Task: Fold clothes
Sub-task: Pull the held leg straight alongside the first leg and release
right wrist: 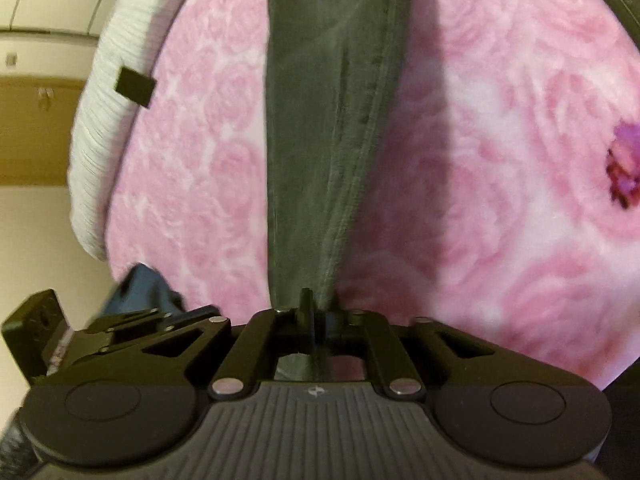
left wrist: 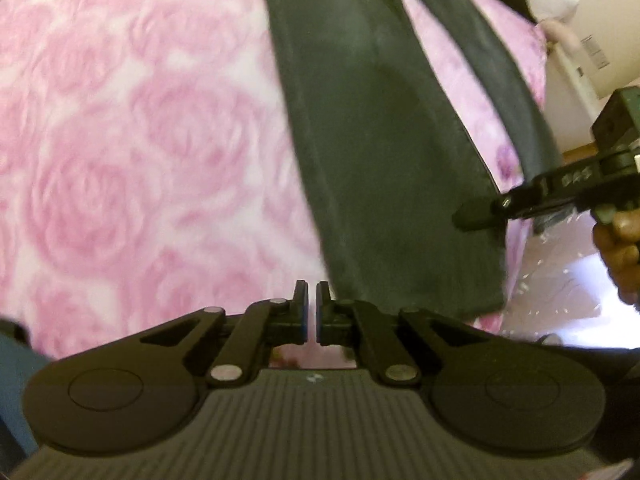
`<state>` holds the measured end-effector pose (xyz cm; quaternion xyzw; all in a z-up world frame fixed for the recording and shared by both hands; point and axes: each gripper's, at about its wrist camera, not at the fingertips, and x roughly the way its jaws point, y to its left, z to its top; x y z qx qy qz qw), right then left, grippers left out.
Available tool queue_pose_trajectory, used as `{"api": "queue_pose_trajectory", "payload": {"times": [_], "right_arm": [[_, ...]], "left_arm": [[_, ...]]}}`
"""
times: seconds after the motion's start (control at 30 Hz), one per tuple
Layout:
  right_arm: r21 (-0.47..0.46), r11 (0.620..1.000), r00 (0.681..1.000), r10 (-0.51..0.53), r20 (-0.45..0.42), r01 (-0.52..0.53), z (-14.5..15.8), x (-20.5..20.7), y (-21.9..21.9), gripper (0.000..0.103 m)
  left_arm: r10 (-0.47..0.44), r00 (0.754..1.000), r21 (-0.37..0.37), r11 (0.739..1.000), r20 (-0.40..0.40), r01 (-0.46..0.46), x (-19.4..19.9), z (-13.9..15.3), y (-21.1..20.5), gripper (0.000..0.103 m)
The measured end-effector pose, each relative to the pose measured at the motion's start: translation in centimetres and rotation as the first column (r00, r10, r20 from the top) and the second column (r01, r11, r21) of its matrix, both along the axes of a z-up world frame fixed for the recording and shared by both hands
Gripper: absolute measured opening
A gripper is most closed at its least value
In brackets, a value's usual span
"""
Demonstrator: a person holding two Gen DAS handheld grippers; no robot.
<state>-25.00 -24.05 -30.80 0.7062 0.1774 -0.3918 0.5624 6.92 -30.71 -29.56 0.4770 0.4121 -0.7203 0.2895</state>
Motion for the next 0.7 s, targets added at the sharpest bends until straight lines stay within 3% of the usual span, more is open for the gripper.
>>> {"api": "queue_pose_trajectory", "payload": {"times": [0.03, 0.07, 0.23, 0.33, 0.5, 0.57, 0.6, 0.7], "right_arm": [[-0.001, 1.000, 1.000, 0.004, -0.008, -0.004, -0.3, 0.0, 0.1, 0.048], [-0.002, 1.000, 1.000, 0.008, -0.016, -0.008, -0.5, 0.0, 0.3, 0.051], [-0.010, 1.000, 0.995, 0.007, -0.095, -0.008, -0.3, -3.1, 3.4, 0.055], [-0.036, 0.997, 0.980, -0.080, -0.181, 0.074, 0.4, -7.2, 6.3, 0.058], [-0.055, 0.968, 0.928, -0.250, -0.277, 0.245, 0.2, -13.7, 11.1, 0.063], [-0.067, 0.954, 0.908, -0.299, -0.294, 0.292, 0.2, -15.8, 13.0, 0.065], [-0.072, 0.947, 0.900, -0.320, -0.295, 0.313, 0.1, -16.7, 13.9, 0.068], [-0.056, 0.929, 0.885, -0.366, -0.286, 0.366, -0.5, -18.4, 15.9, 0.069]], "left_arm": [[0.001, 1.000, -0.002, 1.000, 0.002, -0.001, -0.1, 0.1, 0.4, 0.002], [0.003, 1.000, -0.006, 1.000, 0.002, -0.003, -0.2, 0.3, 0.9, 0.002], [-0.042, 0.999, -0.075, 0.996, -0.019, 0.040, -3.3, 1.5, 3.7, 0.019], [-0.100, 0.995, -0.109, 0.989, -0.024, 0.097, -6.7, 0.9, 5.6, 0.029], [-0.244, 0.970, -0.115, 0.963, 0.007, 0.244, -12.6, -2.0, 8.7, 0.031], [-0.296, 0.955, -0.113, 0.948, 0.019, 0.297, -14.5, -2.8, 9.7, 0.037], [-0.312, 0.950, -0.114, 0.943, 0.030, 0.314, -15.0, -2.8, 10.1, 0.047], [-0.330, 0.942, -0.113, 0.936, 0.054, 0.334, -16.1, -2.0, 11.0, 0.046]]}}
